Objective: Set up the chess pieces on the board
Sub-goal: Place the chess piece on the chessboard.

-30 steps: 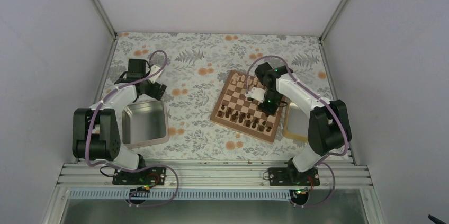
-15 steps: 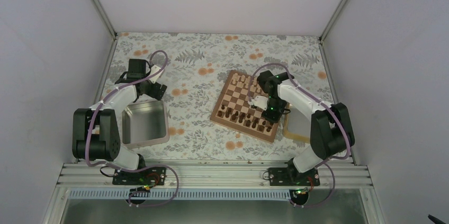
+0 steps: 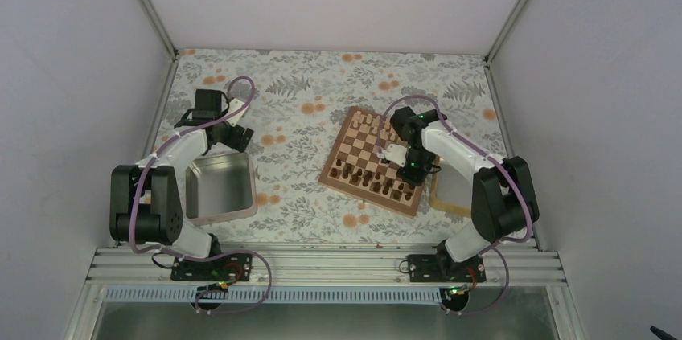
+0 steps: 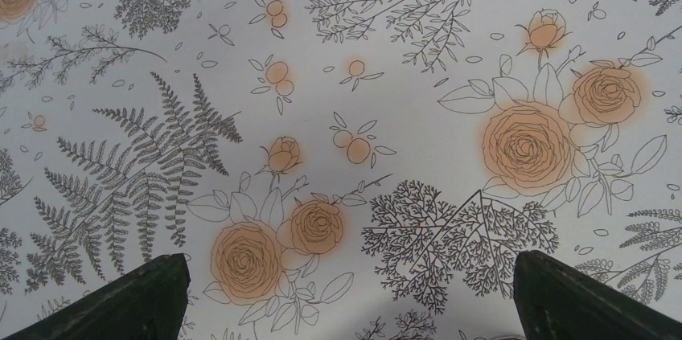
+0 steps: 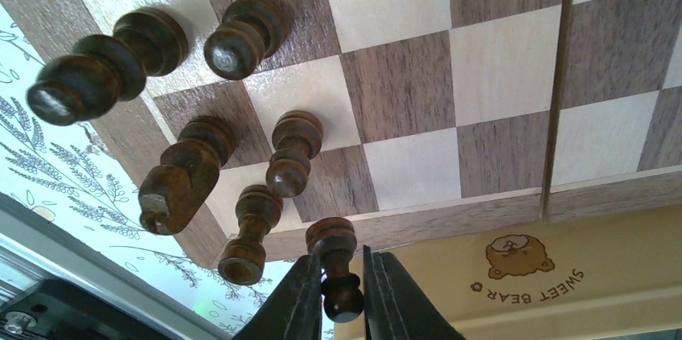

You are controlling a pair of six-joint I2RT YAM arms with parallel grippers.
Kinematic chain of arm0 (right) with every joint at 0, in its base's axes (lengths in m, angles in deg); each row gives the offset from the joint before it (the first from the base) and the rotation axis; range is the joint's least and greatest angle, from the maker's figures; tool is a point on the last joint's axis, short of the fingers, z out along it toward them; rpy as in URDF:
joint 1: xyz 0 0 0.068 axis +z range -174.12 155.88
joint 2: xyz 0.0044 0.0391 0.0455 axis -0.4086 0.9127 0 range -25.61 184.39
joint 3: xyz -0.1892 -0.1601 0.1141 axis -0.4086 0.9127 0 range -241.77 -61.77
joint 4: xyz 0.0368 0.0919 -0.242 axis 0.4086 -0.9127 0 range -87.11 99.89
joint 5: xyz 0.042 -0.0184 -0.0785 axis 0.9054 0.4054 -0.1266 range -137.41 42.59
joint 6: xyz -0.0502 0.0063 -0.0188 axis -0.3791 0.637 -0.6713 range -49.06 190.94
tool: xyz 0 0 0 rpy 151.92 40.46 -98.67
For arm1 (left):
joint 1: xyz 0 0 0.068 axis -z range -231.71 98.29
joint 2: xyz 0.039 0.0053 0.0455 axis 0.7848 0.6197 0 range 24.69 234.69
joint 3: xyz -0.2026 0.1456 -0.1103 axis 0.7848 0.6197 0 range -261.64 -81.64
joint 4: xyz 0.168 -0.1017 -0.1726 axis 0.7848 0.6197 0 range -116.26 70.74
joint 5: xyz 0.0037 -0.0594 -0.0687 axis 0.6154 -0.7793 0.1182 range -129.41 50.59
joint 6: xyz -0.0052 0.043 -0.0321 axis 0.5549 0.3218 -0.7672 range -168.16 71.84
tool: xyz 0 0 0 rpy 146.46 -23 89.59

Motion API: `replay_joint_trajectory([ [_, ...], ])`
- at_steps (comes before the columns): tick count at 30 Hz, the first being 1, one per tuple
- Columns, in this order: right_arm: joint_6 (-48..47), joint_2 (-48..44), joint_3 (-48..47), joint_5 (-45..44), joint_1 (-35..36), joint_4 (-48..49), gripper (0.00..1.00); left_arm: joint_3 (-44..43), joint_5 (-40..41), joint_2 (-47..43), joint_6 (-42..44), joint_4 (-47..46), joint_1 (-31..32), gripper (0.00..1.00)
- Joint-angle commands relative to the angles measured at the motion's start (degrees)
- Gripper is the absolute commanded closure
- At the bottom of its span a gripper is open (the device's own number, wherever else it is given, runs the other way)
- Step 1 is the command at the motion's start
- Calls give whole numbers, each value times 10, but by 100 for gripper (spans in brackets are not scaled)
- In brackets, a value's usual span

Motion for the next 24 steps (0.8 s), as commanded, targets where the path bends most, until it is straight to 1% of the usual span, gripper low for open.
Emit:
replay_joint_trajectory([
  [1,7,1,5,-2,4,5,84,-12,-8,-13,4,1,1,0],
  [9,10,6,3,2,4,11,79,-11,-7,-14,4,0,2,0],
  [12,10,0,1,4,4,8,79,-11,-7,-16,3,0,2,0],
  [14,10,-12,-4,4,4,5,78,-11,-7,-17,3,-1,2,0],
  [17,12,-46,-31,0,4,3,72,-14,-7,-19,1,0,2,0],
  [19,17,-72,-49,-8,3,8,70,-15,-7,-20,1,1,2,0],
  [22,20,-118,-61,-18,0,29,56,-17,-7,-24,0,1,2,0],
  [24,20,-162,-58,-22,-8,63,45,-17,-5,-29,-1,-1,1,0],
])
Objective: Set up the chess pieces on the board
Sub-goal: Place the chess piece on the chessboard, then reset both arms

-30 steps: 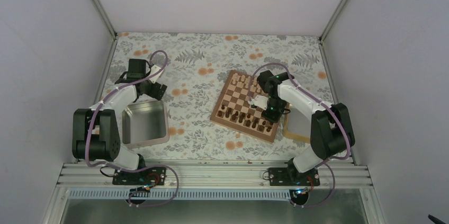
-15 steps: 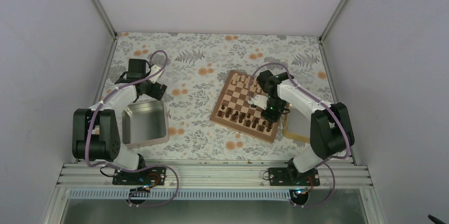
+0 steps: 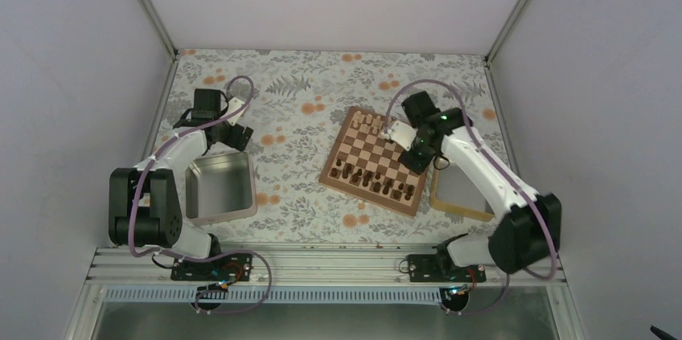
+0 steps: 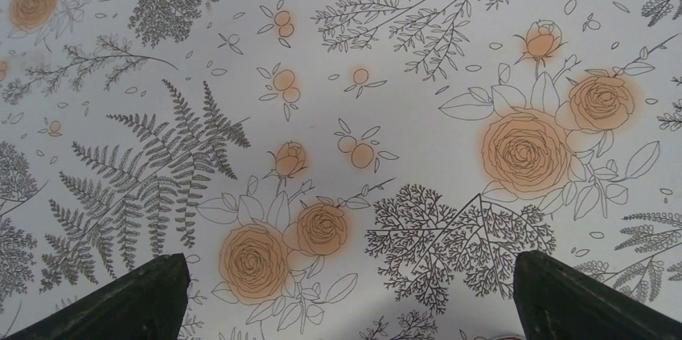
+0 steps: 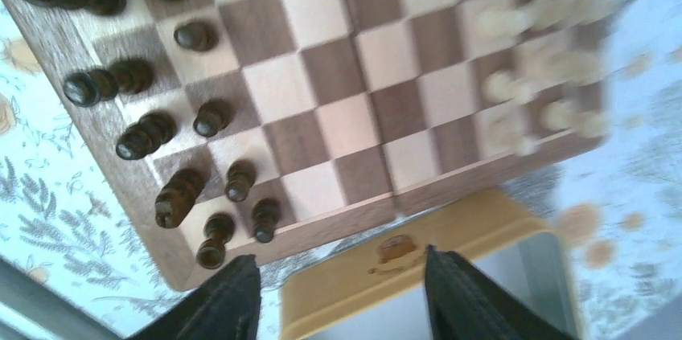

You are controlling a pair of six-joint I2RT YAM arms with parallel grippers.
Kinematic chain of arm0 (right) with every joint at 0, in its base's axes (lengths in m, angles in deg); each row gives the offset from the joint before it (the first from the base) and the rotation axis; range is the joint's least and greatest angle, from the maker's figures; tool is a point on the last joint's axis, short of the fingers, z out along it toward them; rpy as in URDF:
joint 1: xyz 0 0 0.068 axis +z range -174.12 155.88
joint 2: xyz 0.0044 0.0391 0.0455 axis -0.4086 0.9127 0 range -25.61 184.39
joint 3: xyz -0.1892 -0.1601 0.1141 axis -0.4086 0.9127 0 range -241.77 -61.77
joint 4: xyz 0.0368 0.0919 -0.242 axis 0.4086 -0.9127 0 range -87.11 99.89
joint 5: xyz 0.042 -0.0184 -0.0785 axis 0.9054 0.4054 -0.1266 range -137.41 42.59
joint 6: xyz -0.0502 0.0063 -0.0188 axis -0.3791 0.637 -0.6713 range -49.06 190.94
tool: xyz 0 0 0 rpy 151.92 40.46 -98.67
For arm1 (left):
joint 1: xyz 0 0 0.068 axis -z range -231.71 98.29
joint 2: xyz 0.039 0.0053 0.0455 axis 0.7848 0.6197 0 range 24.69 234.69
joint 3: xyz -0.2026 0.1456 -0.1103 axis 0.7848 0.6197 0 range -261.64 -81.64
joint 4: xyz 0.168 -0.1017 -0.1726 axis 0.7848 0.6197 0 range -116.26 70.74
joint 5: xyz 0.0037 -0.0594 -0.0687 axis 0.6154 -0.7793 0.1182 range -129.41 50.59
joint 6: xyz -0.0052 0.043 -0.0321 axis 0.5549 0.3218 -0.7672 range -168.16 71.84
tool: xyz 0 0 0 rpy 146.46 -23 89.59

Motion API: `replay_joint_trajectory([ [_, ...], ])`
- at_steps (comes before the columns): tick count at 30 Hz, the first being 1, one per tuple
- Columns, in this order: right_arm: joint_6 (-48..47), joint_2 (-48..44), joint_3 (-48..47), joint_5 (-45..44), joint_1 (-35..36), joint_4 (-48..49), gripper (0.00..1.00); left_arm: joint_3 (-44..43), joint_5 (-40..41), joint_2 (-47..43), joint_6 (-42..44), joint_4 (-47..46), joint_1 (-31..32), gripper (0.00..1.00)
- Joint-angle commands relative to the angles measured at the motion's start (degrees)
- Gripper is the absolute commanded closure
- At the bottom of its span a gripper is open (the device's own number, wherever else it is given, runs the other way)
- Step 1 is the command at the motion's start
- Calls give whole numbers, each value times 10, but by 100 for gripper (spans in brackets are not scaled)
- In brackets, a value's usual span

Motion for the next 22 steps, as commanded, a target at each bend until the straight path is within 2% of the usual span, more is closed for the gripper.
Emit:
replay_joint_trajectory([
  [1,7,-93,-13,-16,-16,67,30,-16,-5,-24,-2,-2,2,0],
  [3,15,-140,-9,-18,-30,117,3,-16,-5,-29,-3,-3,2,0],
  [4,17,-162,-4,-10,-36,139,1,-16,-7,-31,-4,-3,2,0],
  [7,23,-220,34,-5,-47,221,0,-18,-9,-33,-4,-4,2,0],
  [10,24,-243,70,-16,-62,259,0,-19,-12,-34,-5,-3,2,0],
  [14,23,-258,111,-23,-78,279,0,-17,-11,-40,-5,-6,2,0],
  [22,29,-251,101,7,-103,276,0,-10,7,-49,-12,-18,2,0],
])
